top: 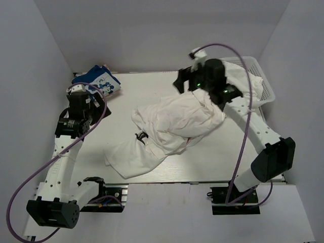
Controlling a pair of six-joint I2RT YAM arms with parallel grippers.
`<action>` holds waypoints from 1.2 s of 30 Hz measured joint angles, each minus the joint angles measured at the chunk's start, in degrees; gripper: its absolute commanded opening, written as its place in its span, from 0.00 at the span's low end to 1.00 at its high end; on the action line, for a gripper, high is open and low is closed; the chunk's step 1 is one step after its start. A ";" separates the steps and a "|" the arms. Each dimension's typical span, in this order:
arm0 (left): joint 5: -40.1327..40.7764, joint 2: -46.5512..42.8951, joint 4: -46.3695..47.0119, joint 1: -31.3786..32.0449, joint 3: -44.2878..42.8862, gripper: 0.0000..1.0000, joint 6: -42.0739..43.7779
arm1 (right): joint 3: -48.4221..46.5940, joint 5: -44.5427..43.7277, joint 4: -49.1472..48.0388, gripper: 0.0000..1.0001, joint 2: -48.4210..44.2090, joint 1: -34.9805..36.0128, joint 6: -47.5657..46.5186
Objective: Fold and stack the t-shirts
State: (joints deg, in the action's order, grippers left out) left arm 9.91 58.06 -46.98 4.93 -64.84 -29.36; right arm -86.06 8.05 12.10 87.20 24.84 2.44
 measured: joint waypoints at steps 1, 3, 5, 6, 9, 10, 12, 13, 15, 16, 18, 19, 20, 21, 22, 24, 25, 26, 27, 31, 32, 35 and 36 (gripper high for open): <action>-0.11 -0.13 -0.07 0.00 0.42 1.00 0.00 | 1.55 0.26 -0.15 0.90 0.07 3.34 0.11; -0.35 -0.59 -0.39 0.00 1.44 1.00 0.00 | 5.14 0.15 -0.02 0.90 1.42 9.16 0.28; -0.52 -1.20 -0.87 0.00 2.29 1.00 -0.04 | 8.50 -0.74 0.68 0.90 3.85 13.77 0.72; -0.63 -1.51 -1.07 0.00 2.62 1.00 -0.04 | 10.19 -1.49 0.85 0.90 5.07 15.58 0.92; -1.38 -2.25 -1.33 0.00 3.19 1.00 -0.04 | 15.30 -4.55 1.60 0.90 8.85 20.22 2.34; -1.53 -2.40 -1.51 0.02 3.30 1.00 -0.04 | 16.44 -6.14 1.77 0.90 10.08 21.33 3.13; -1.92 -2.62 -1.84 0.00 3.45 1.00 -0.04 | 17.86 -9.40 1.70 0.84 12.33 22.67 4.90; -2.08 -2.73 -2.05 0.00 3.61 1.00 -0.07 | 18.32 -11.34 1.44 0.75 13.40 22.99 6.08; -2.34 -2.95 -2.25 0.00 4.04 1.00 -0.04 | 18.38 -14.36 1.29 0.27 14.58 23.02 7.28; -2.60 -3.08 -2.45 0.00 4.35 1.00 -0.04 | 18.36 -15.89 1.14 0.12 14.78 22.97 8.07; -2.93 -3.10 -2.89 0.00 4.50 1.00 -0.04 | 17.97 -18.91 0.87 0.00 14.62 22.82 9.42; -2.95 -3.13 -3.02 0.00 4.50 1.00 -0.04 | 17.11 -20.70 0.92 0.00 14.49 22.77 10.05; -2.95 -3.15 -3.10 0.00 4.50 1.00 -0.07 | 16.28 -22.03 0.94 0.00 14.23 22.77 10.29; -2.95 -3.17 -3.17 0.02 4.50 1.00 -0.04 | 15.08 -24.00 1.18 0.00 13.60 22.71 10.43; -2.95 -3.15 -3.19 0.00 4.50 1.00 -0.07 | 13.51 -25.90 1.46 0.00 12.59 22.69 10.27; -3.08 -3.15 -3.15 0.00 4.50 1.00 -0.04 | 9.88 -29.42 1.40 0.00 10.32 22.53 9.38; -3.19 -3.15 -3.10 0.00 4.50 1.00 -0.04 | 7.85 -31.41 1.16 0.00 8.76 22.43 8.81; -3.37 -3.10 -2.99 0.00 4.50 1.00 -0.07 | 5.77 -33.38 0.72 0.00 7.13 22.14 7.65; -3.41 -3.06 -2.73 0.00 4.50 1.00 -0.07 | 3.85 -35.12 0.15 0.00 5.73 21.90 6.82; -3.45 -2.14 -1.88 0.00 4.50 1.00 -0.24 | -5.29 -41.97 -4.57 0.00 1.73 19.39 0.57; -3.43 -1.79 -1.84 0.00 4.50 1.00 -0.26 | -7.32 -43.25 -6.43 0.00 1.44 18.27 -1.33; -3.28 -0.70 -1.86 0.02 4.50 1.00 -0.31 | -15.23 -46.12 -10.08 0.00 2.38 14.05 -6.67; -3.26 -0.42 -1.84 0.00 4.50 1.00 -0.39 | -19.39 -46.99 -10.01 0.00 3.74 12.20 -8.50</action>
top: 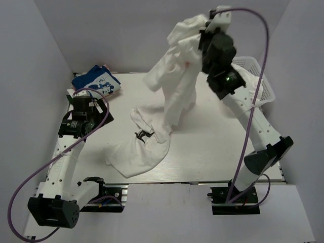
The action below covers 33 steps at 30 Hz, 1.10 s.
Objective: Fold and stack the t-shirts
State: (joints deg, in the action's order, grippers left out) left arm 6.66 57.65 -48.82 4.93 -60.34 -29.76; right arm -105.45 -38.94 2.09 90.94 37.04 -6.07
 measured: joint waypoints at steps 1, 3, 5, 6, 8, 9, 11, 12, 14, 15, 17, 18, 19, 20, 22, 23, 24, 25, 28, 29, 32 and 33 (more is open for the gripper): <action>0.02 0.35 -0.02 0.00 0.00 1.00 -0.02 | -4.33 -0.57 -0.87 0.00 1.88 -2.10 -1.81; 0.28 1.11 -0.02 0.00 -0.13 1.00 -0.13 | -12.96 -1.84 -2.64 0.00 5.75 -5.92 -5.29; 0.42 2.03 -0.07 0.00 -0.37 1.00 -0.26 | -19.52 -3.04 -5.03 0.00 9.18 -9.84 -8.48; 0.44 2.47 0.00 0.00 -0.50 1.00 -0.28 | -21.22 -3.43 -6.88 0.00 10.25 -11.47 -10.25; 0.44 3.15 0.17 0.00 -0.66 1.00 -0.28 | -22.49 -4.22 -11.23 0.00 11.54 -15.15 -13.29; 0.46 3.34 0.26 0.00 -0.68 1.00 -0.31 | -22.47 -4.46 -13.51 0.00 11.87 -17.16 -14.53; 0.50 3.72 0.42 0.00 -0.85 1.00 -0.28 | -20.76 -4.26 -19.08 0.00 12.04 -20.63 -16.26; 0.70 4.02 0.39 0.02 -1.07 1.00 -0.31 | -19.17 -3.80 -22.67 0.00 11.96 -22.29 -16.85; 1.36 4.98 0.46 0.02 -1.86 1.00 -0.31 | -17.70 -2.75 -26.95 0.00 12.41 -25.90 -16.83; 1.68 5.55 0.55 0.00 -2.34 1.00 -0.31 | -18.18 -2.29 -27.96 0.00 13.22 -27.45 -16.59; 2.01 6.60 0.92 0.00 -2.78 1.00 -0.55 | -21.07 -0.33 -29.07 0.00 15.76 -30.27 -15.96; 2.08 7.04 0.98 0.00 -2.89 1.00 -0.72 | -21.77 0.74 -29.35 0.00 16.70 -31.54 -15.63; 2.08 7.56 1.01 0.00 -2.91 1.00 -0.92 | -21.84 1.75 -29.40 0.00 17.27 -32.65 -15.32; 2.01 7.98 1.03 0.00 -2.93 1.00 -1.11 | -21.33 2.69 -29.49 0.00 17.68 -33.73 -14.86; 1.77 8.57 1.05 0.00 -2.93 1.00 -1.42 | -18.93 4.79 -29.24 0.00 17.64 -35.21 -12.90; 1.62 8.68 1.05 0.00 -2.93 1.00 -1.60 | -16.22 6.12 -29.33 0.00 17.44 -36.28 -11.56; 1.49 8.68 1.05 0.00 -2.93 1.00 -1.73 | -12.85 7.69 -29.35 0.00 16.72 -37.07 -9.97; 1.44 8.66 1.07 0.00 -2.93 1.00 -1.79 | -8.11 9.79 -29.33 0.00 15.45 -37.92 -8.26; 1.40 8.74 0.87 0.00 -2.93 1.00 -1.99 | 5.57 16.35 -28.55 0.00 12.85 -39.95 -2.80; 1.40 8.81 0.72 0.00 -2.93 1.00 -2.05 | 8.83 18.21 -27.65 0.00 12.74 -40.54 -0.81; 1.16 9.55 0.11 0.00 -2.91 1.00 -2.21 | 15.39 23.19 -23.87 0.00 12.76 -41.68 3.78; 0.81 9.81 -0.09 0.00 -2.80 1.00 -2.23 | 16.90 24.35 -23.63 0.00 12.76 -41.92 4.94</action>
State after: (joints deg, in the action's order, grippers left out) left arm 7.46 67.46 -48.90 4.93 -63.13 -31.99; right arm -88.55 -14.59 -21.54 103.70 -4.89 -1.13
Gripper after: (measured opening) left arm 0.994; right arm 0.034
